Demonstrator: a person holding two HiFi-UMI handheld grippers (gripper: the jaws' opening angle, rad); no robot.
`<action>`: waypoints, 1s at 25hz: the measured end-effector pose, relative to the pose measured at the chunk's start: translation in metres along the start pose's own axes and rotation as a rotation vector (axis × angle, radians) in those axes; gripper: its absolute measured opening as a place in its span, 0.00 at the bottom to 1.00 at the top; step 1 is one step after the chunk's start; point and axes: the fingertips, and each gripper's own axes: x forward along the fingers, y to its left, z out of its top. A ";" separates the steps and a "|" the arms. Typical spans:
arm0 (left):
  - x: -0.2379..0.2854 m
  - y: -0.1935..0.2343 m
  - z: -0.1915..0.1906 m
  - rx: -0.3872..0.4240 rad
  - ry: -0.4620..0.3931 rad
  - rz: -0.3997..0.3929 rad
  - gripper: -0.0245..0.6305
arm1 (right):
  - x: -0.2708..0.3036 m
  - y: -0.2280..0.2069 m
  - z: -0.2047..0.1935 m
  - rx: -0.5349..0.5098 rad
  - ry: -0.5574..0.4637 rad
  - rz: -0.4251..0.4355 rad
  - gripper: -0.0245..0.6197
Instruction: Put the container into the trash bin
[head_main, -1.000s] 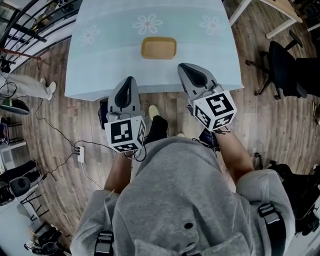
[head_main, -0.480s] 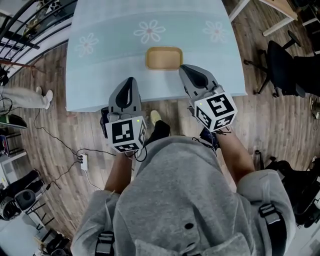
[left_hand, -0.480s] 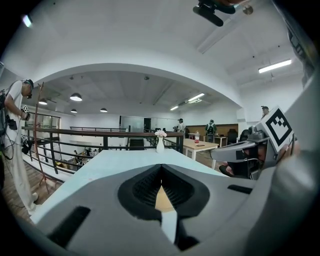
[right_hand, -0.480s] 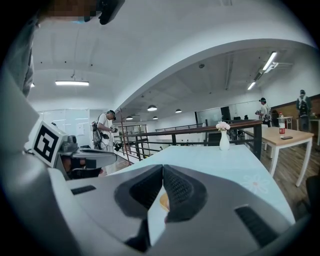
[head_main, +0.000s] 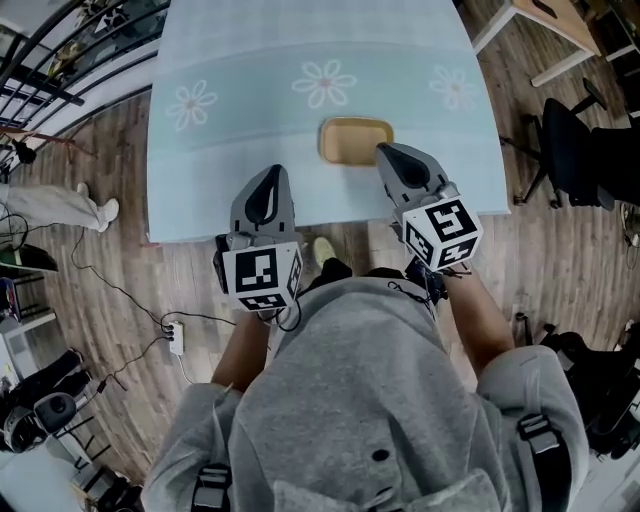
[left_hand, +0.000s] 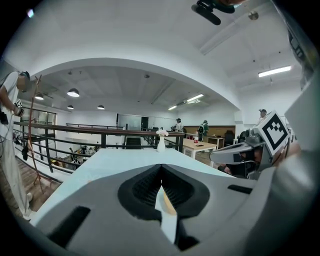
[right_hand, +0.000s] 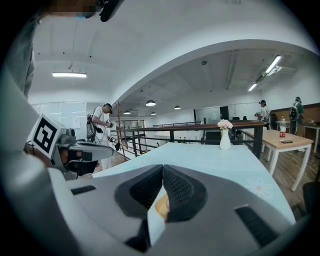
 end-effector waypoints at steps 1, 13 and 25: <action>0.001 0.002 -0.001 -0.004 0.001 -0.006 0.07 | 0.003 -0.001 0.000 0.001 0.001 -0.005 0.08; 0.010 0.013 -0.007 -0.027 0.001 -0.026 0.07 | 0.011 -0.007 -0.011 0.010 0.032 -0.034 0.08; 0.008 0.006 -0.010 -0.034 0.007 0.012 0.07 | 0.006 -0.022 -0.032 0.036 0.088 0.015 0.09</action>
